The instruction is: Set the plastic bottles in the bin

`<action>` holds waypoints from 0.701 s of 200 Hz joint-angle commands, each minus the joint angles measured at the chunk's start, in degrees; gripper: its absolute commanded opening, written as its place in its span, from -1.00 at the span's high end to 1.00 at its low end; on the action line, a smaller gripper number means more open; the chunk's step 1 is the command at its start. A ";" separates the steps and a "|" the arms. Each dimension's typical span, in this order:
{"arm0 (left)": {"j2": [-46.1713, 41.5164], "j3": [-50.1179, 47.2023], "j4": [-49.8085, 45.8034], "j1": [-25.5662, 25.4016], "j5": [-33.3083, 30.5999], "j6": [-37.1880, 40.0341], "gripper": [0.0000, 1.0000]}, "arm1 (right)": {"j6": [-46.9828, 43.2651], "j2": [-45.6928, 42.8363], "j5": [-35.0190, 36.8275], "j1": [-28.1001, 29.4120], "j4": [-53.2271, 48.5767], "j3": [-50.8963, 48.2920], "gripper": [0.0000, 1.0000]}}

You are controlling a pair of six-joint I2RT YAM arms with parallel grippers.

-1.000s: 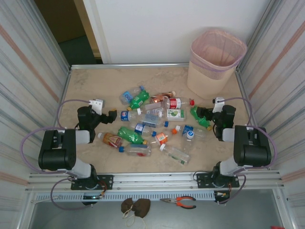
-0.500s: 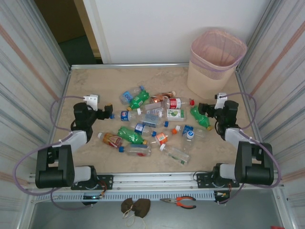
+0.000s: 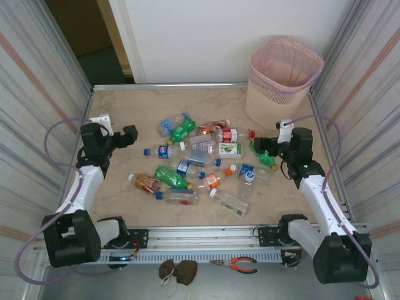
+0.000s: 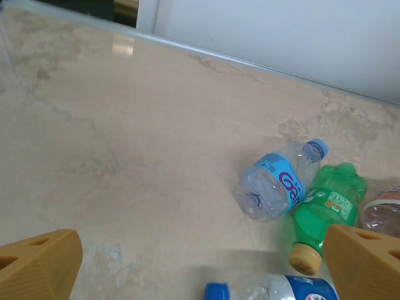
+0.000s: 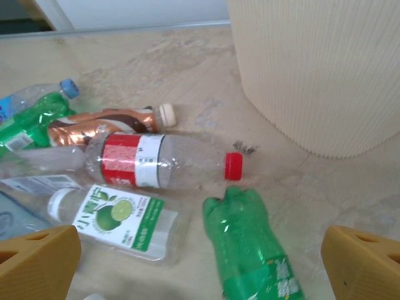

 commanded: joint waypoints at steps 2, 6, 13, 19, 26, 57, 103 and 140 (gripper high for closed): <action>-1.49 4.76 -11.75 2.86 8.22 -5.40 -0.97 | 7.39 -1.48 4.37 2.30 -16.36 5.20 -0.88; -1.61 5.34 -13.01 3.31 9.11 -5.41 -0.97 | 8.51 -1.40 4.97 2.86 -18.32 6.08 -0.86; -1.79 6.49 -15.22 3.89 10.66 -5.14 -0.97 | 10.16 -1.32 6.12 3.78 -21.70 7.57 -0.85; -1.94 7.44 -17.09 4.34 11.71 -4.48 -0.97 | 12.33 -1.14 7.24 4.58 -24.72 8.87 -0.85; -2.07 8.49 -19.10 4.58 13.09 -3.30 -0.97 | 14.47 -0.97 8.28 5.60 -28.18 10.42 -0.84; -2.16 12.30 -27.33 4.67 17.49 3.09 -0.97 | 22.44 -0.50 13.05 10.89 -41.44 15.91 -0.75; -2.24 9.79 -27.22 4.82 14.83 5.99 -0.97 | 33.24 -1.86 16.43 18.80 -52.07 19.26 -0.65; -2.56 9.11 -24.75 5.41 16.80 5.17 -0.97 | 40.13 -3.77 21.26 28.81 -53.79 19.14 -0.64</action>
